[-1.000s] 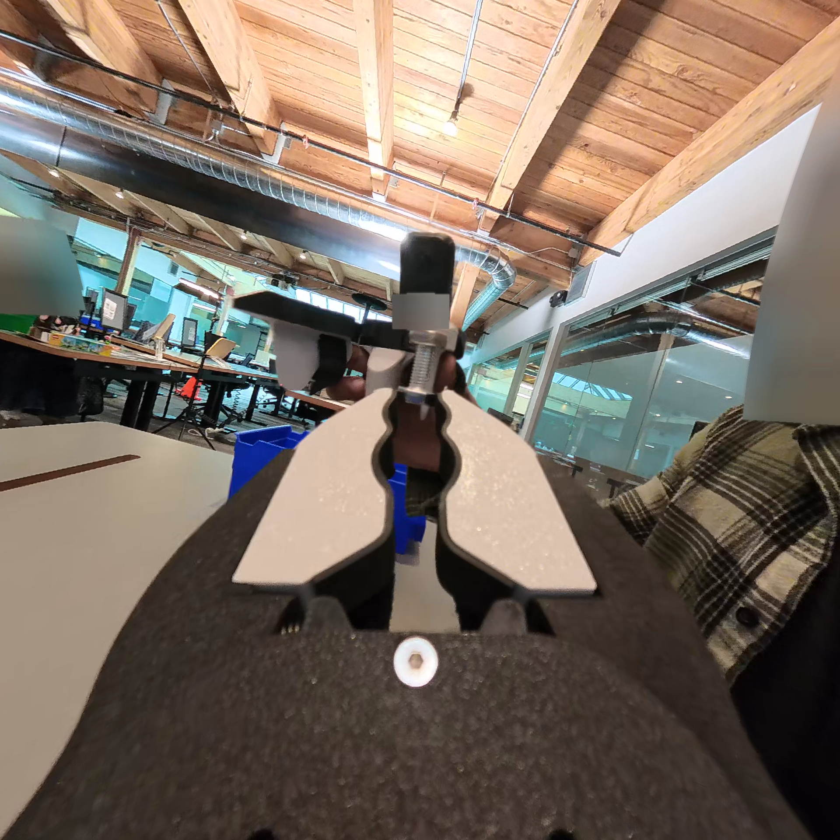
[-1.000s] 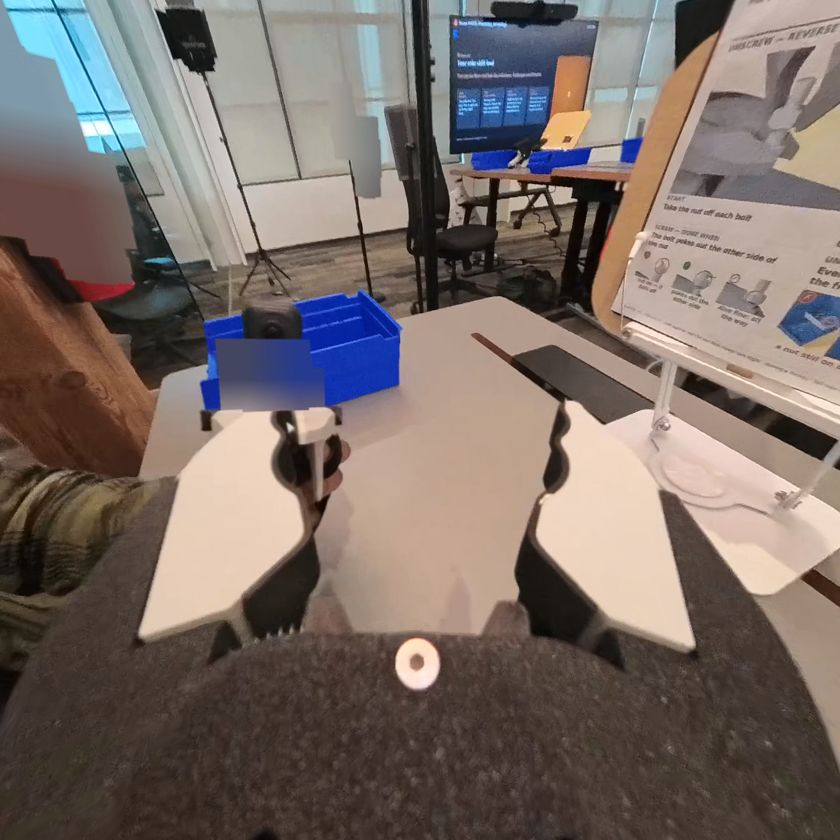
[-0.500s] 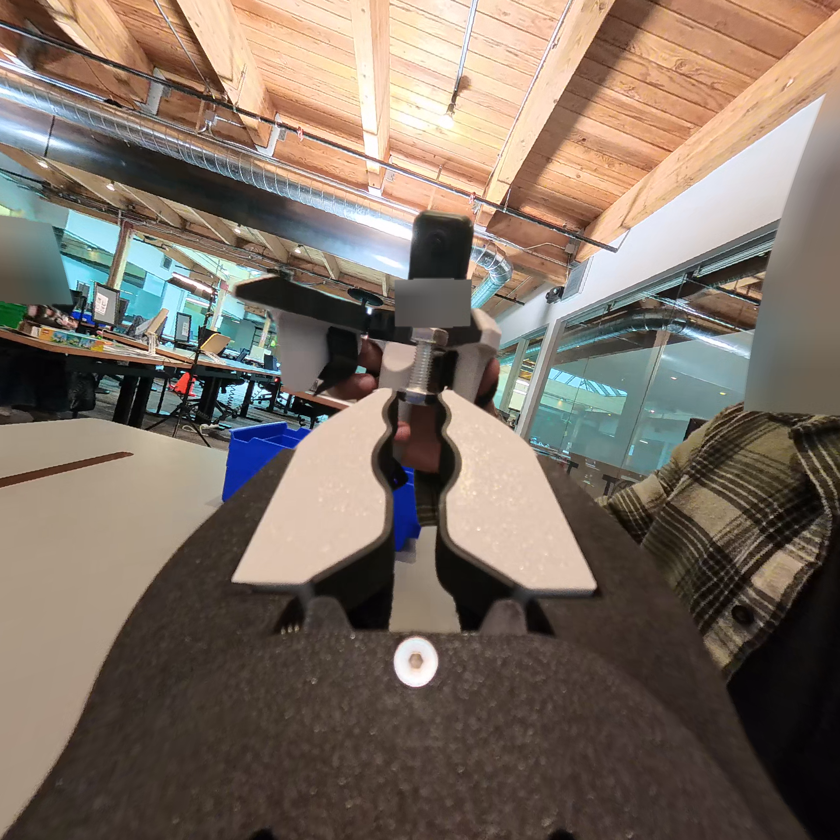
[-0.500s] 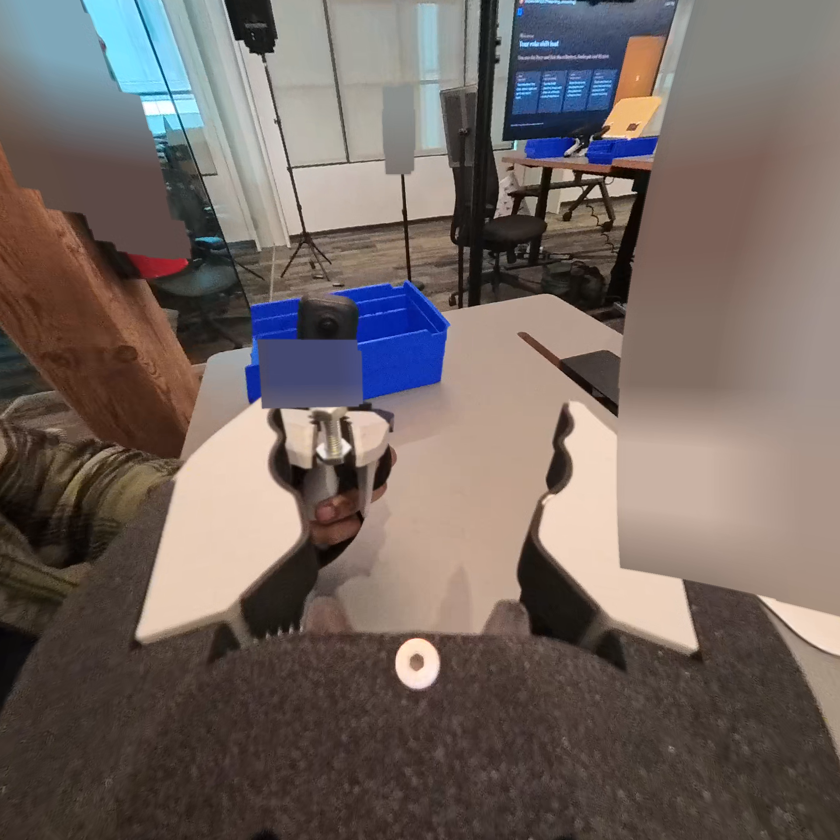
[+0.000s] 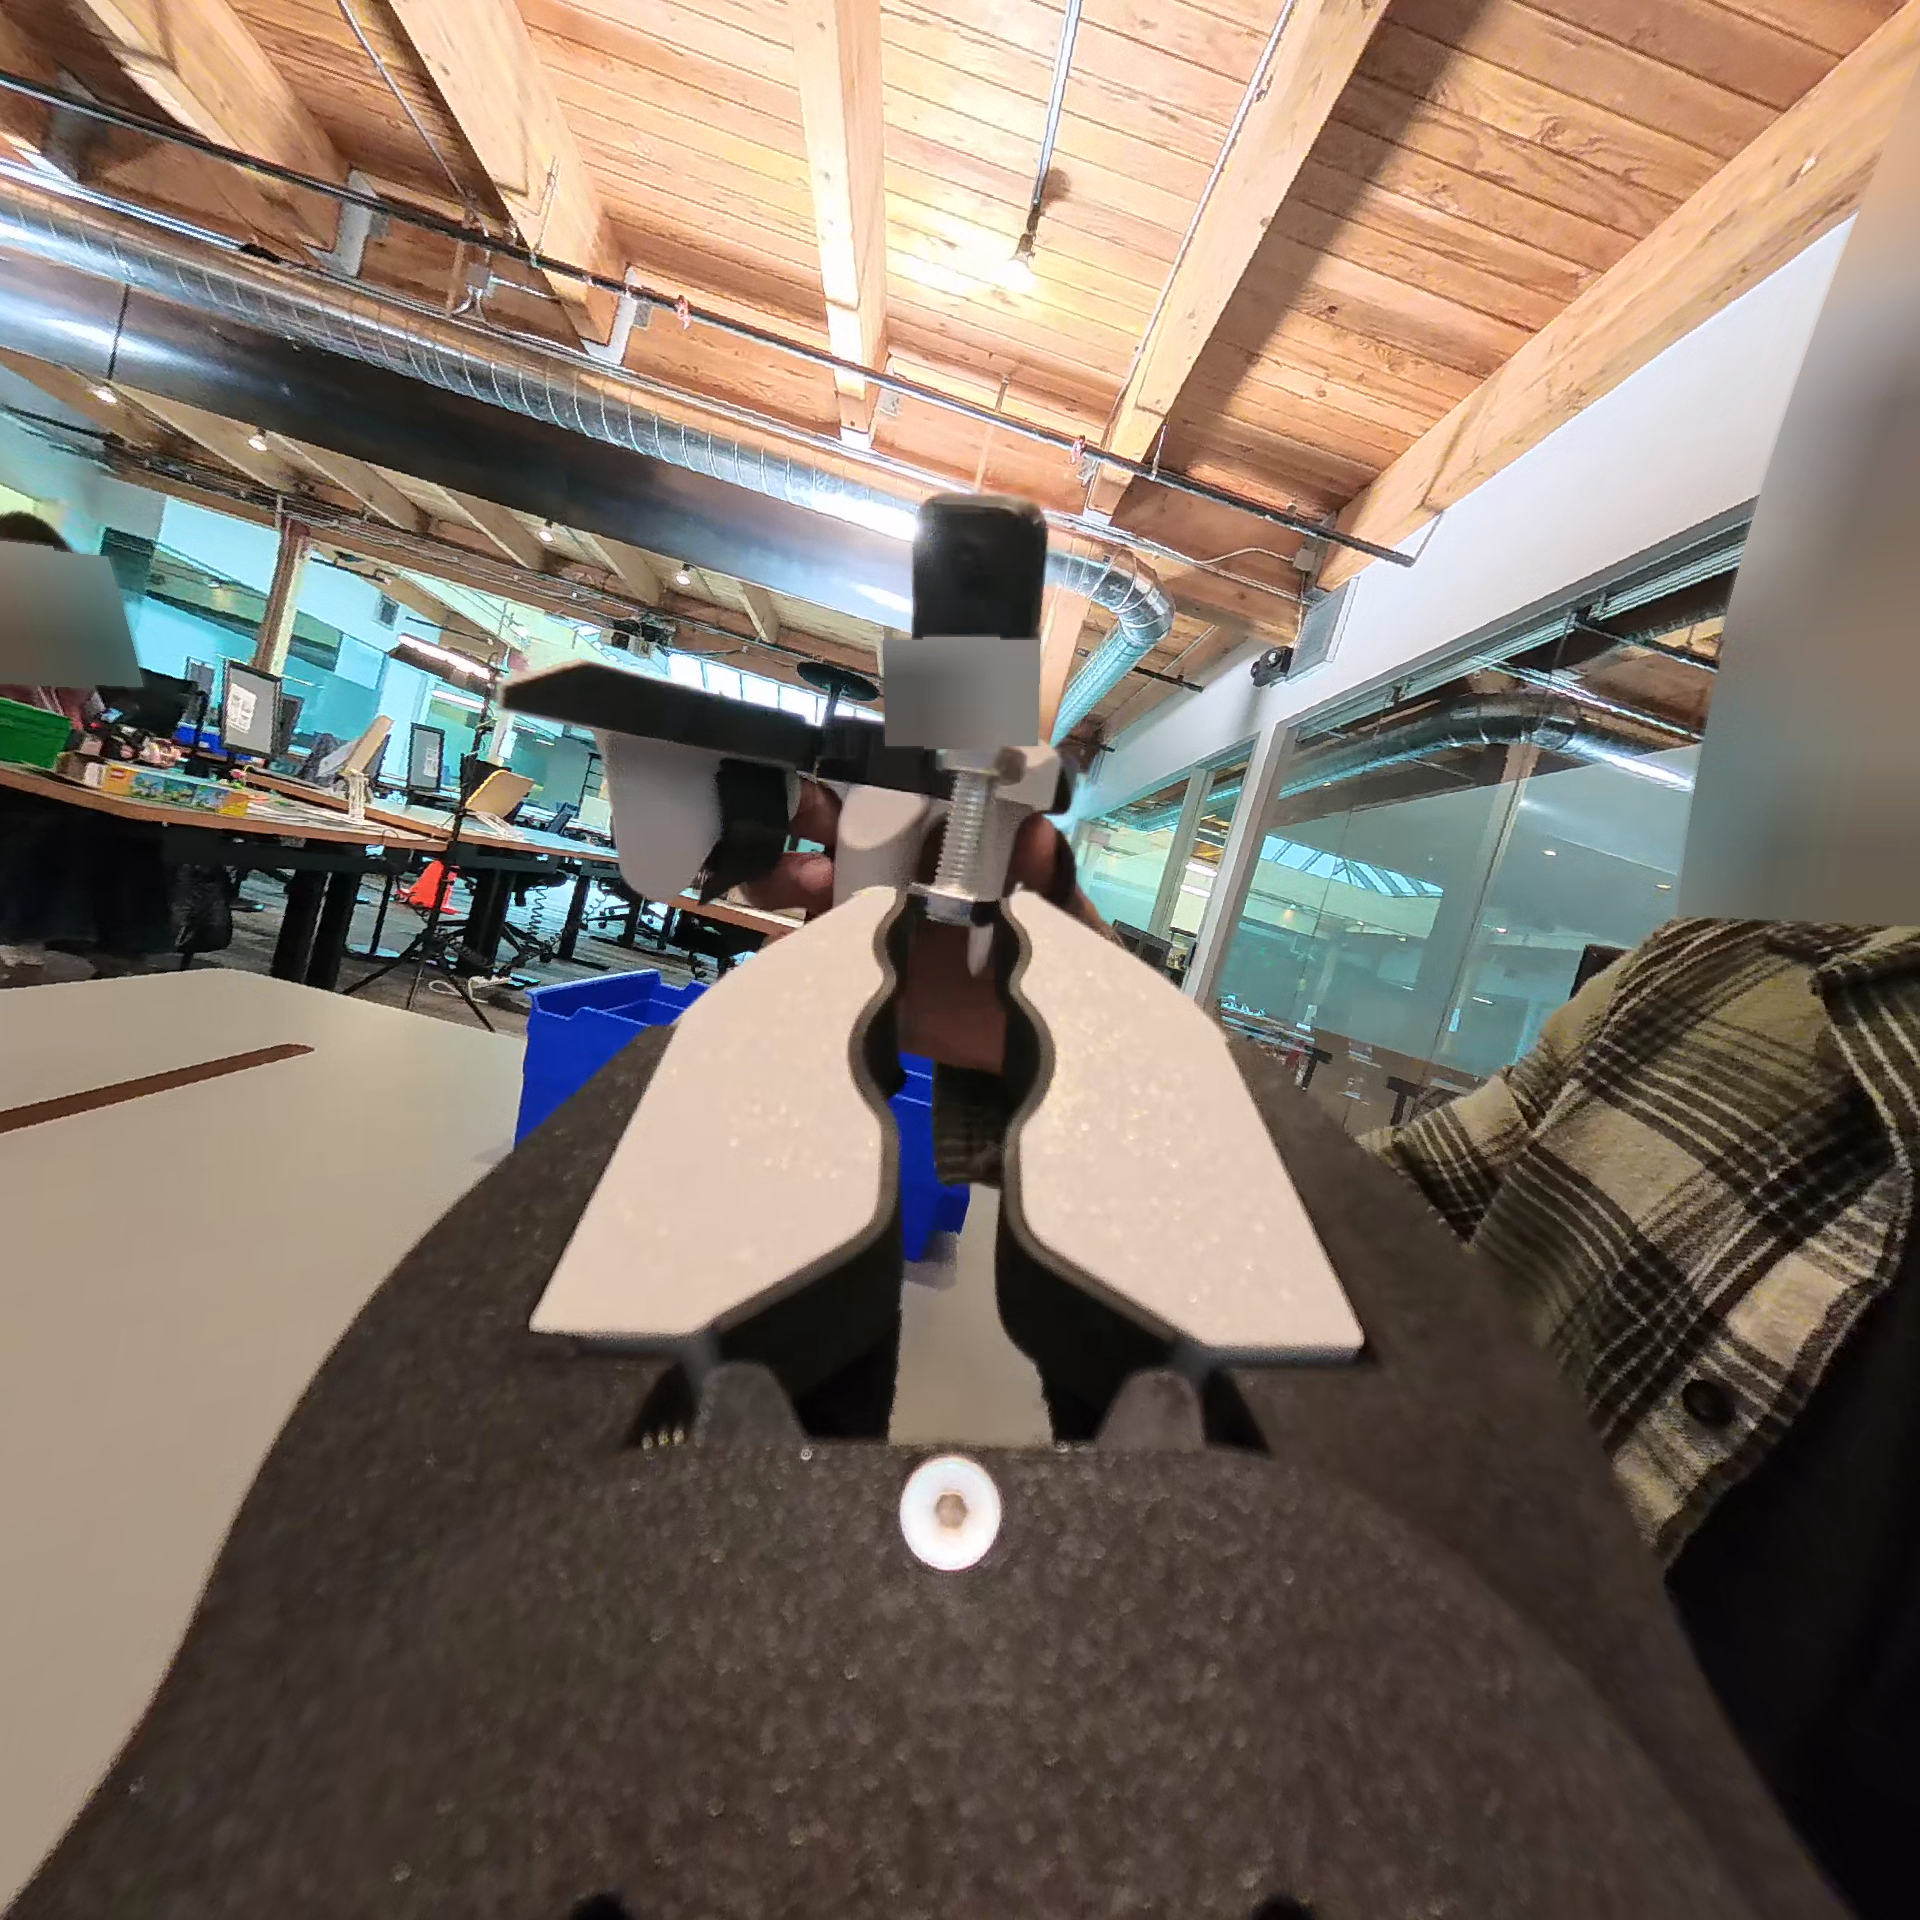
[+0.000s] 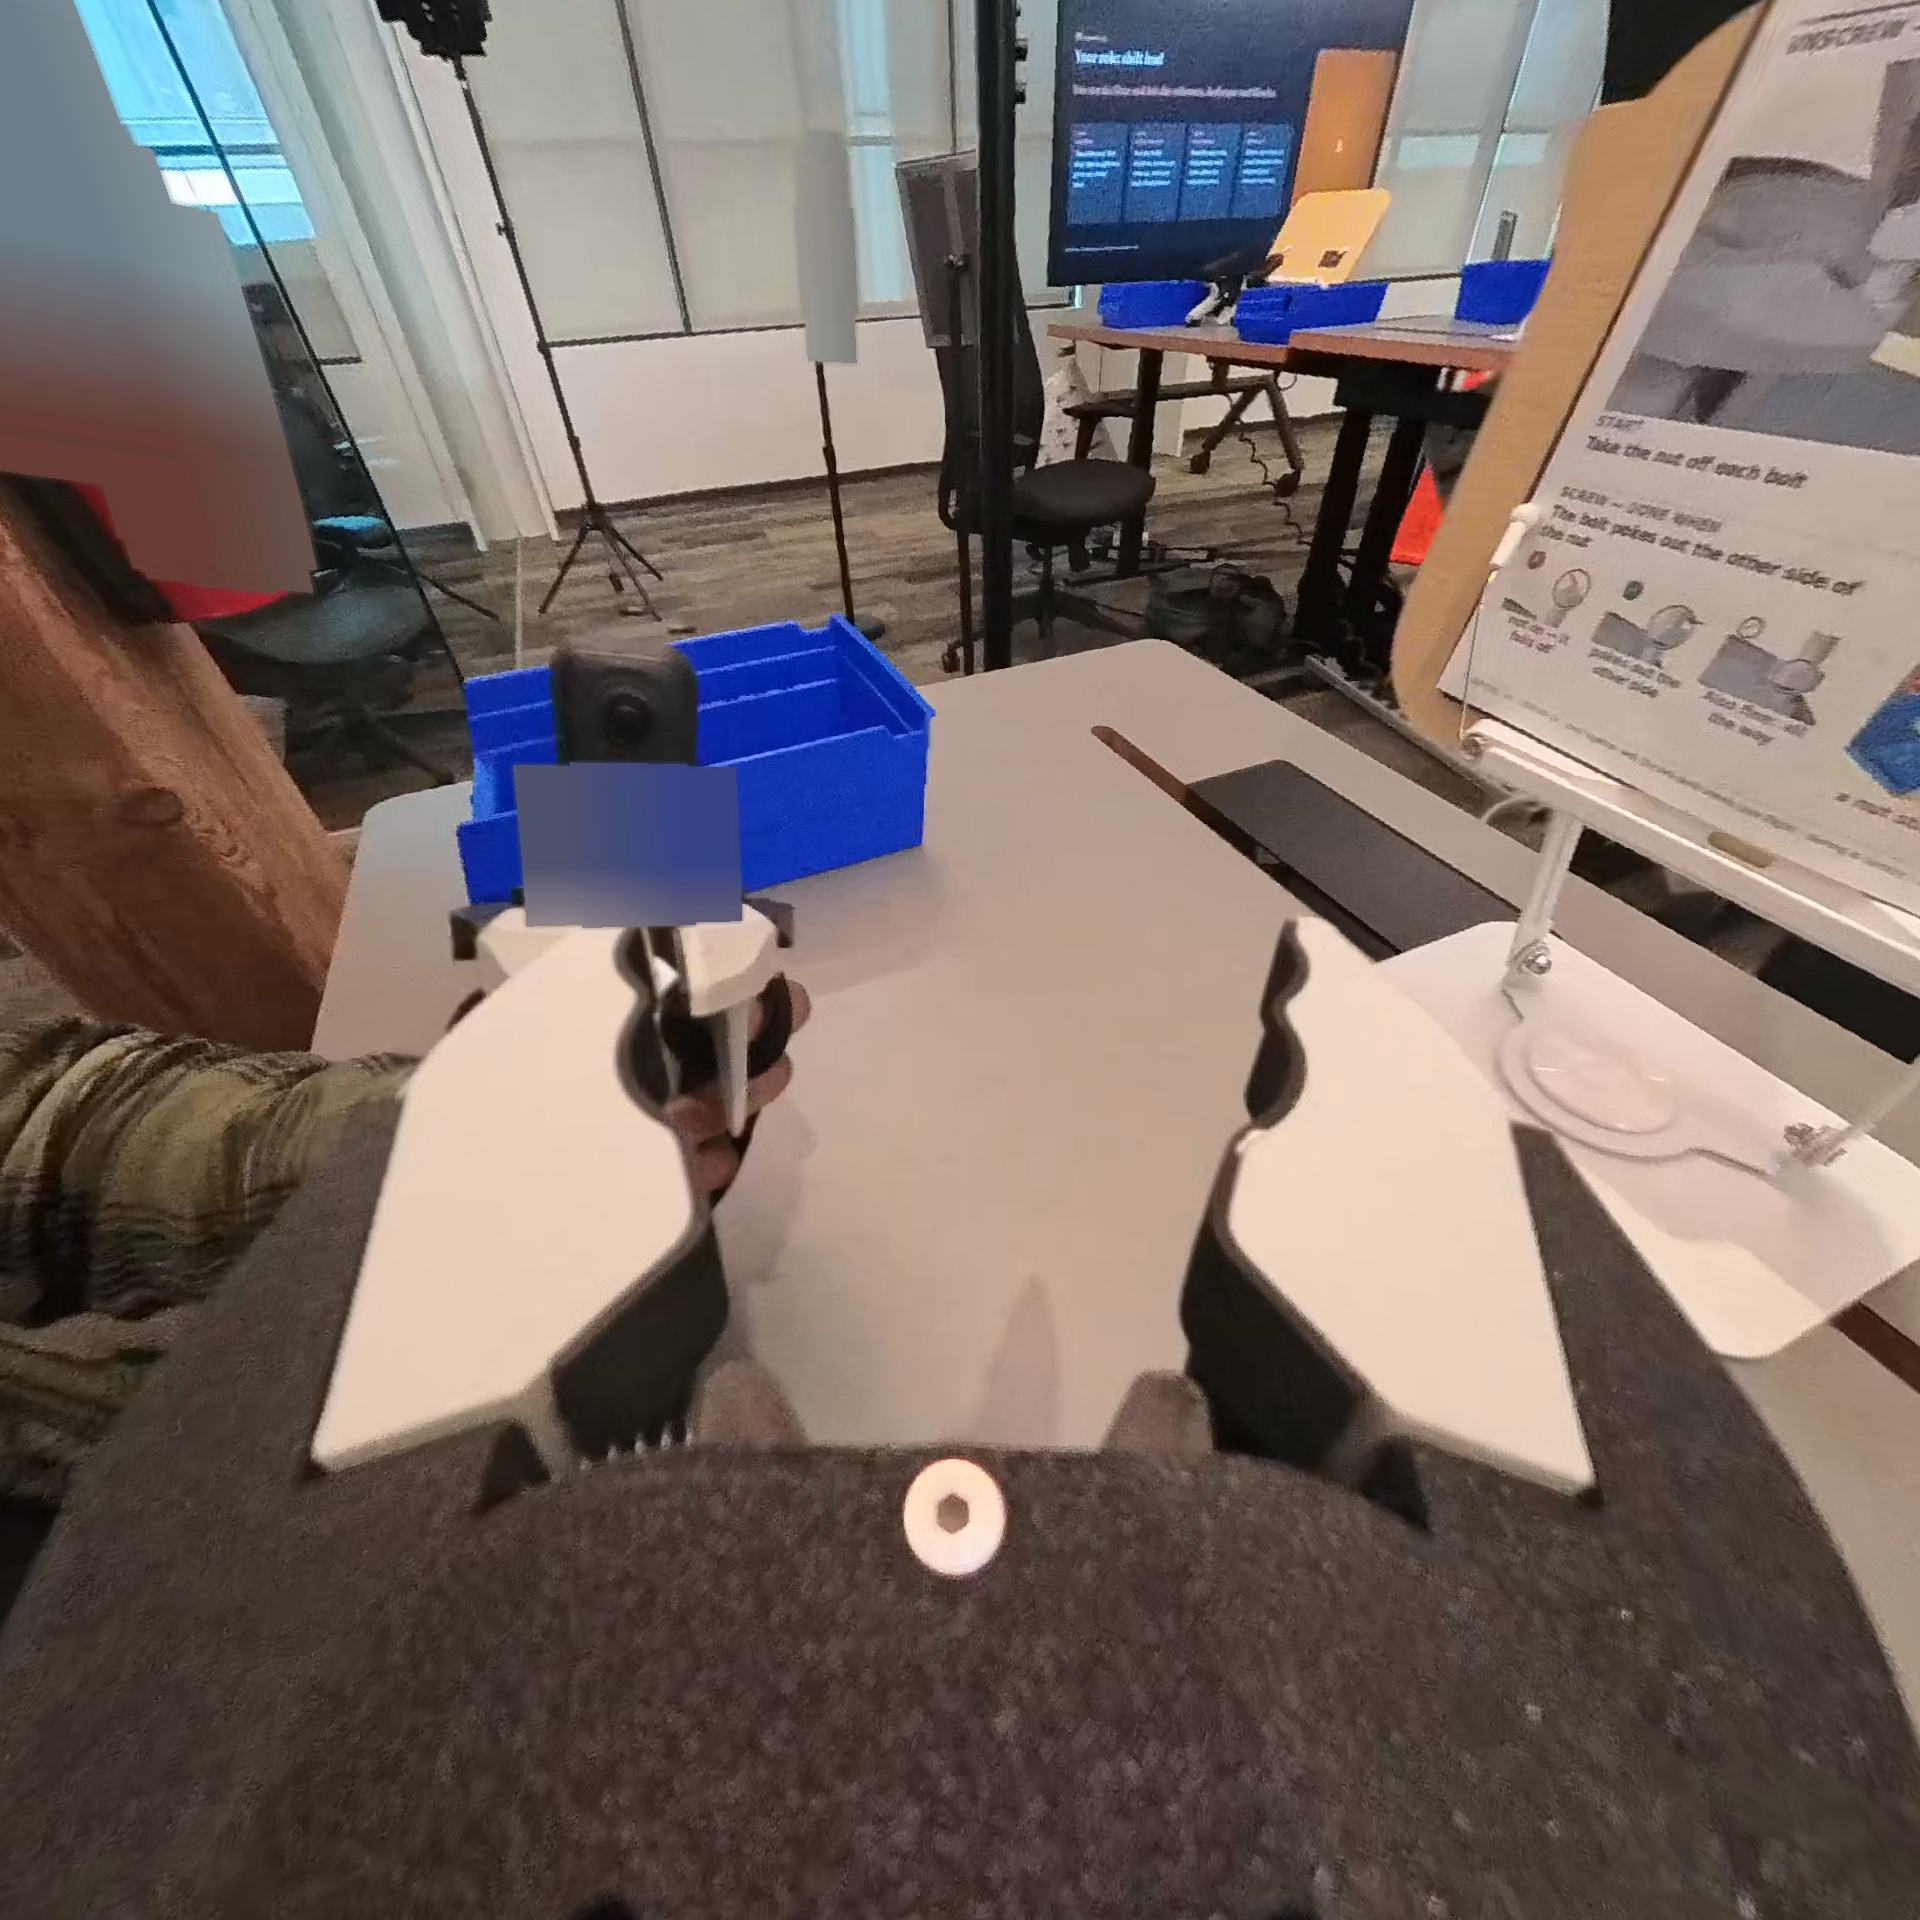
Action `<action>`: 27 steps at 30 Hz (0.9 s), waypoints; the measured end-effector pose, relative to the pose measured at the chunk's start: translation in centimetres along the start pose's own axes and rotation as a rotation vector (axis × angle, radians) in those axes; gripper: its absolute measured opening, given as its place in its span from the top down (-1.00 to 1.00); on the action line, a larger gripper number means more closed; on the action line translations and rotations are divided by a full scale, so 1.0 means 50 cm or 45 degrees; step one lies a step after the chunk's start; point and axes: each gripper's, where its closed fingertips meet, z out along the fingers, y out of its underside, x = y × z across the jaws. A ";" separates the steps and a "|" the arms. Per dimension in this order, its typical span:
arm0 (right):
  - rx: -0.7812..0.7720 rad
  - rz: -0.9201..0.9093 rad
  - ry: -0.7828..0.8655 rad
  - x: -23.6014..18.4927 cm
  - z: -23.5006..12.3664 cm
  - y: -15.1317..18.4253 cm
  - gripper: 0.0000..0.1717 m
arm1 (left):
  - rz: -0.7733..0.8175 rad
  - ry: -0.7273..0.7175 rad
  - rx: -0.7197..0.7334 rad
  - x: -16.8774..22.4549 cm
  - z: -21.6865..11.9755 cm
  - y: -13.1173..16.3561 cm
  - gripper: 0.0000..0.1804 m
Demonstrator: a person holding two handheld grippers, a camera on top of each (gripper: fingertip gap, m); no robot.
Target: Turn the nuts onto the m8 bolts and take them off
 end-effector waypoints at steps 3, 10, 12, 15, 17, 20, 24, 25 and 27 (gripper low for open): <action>0.049 0.030 -0.055 -0.014 -0.008 -0.012 -0.29 | -0.007 0.001 0.004 -0.002 -0.001 -0.002 0.84; -0.008 -0.004 -0.002 -0.004 -0.001 0.000 -0.27 | 0.004 0.002 -0.001 0.001 0.000 0.000 0.84; 0.029 0.018 -0.025 -0.009 -0.008 -0.010 -0.27 | 0.004 0.000 0.003 -0.001 0.000 -0.002 0.84; 0.027 -0.011 -0.087 -0.043 0.009 -0.014 -0.27 | -0.006 0.007 0.001 0.001 0.002 0.000 0.84; -0.014 -0.040 -0.033 -0.033 0.018 -0.005 -0.29 | 0.002 0.003 -0.007 0.002 0.003 0.003 0.84; -0.002 -0.021 0.005 -0.011 0.000 -0.008 -0.27 | 0.008 0.002 -0.001 0.002 0.000 -0.002 0.84; 0.019 -0.015 -0.061 -0.037 0.004 -0.014 -0.26 | 0.006 -0.002 -0.002 0.000 0.001 -0.001 0.84; 0.008 -0.022 -0.076 -0.047 0.009 -0.012 -0.25 | 0.006 -0.003 -0.005 0.000 0.001 0.000 0.84; -0.009 -0.042 -0.084 -0.060 0.018 -0.009 -0.25 | 0.011 -0.004 -0.009 0.001 0.002 0.001 0.84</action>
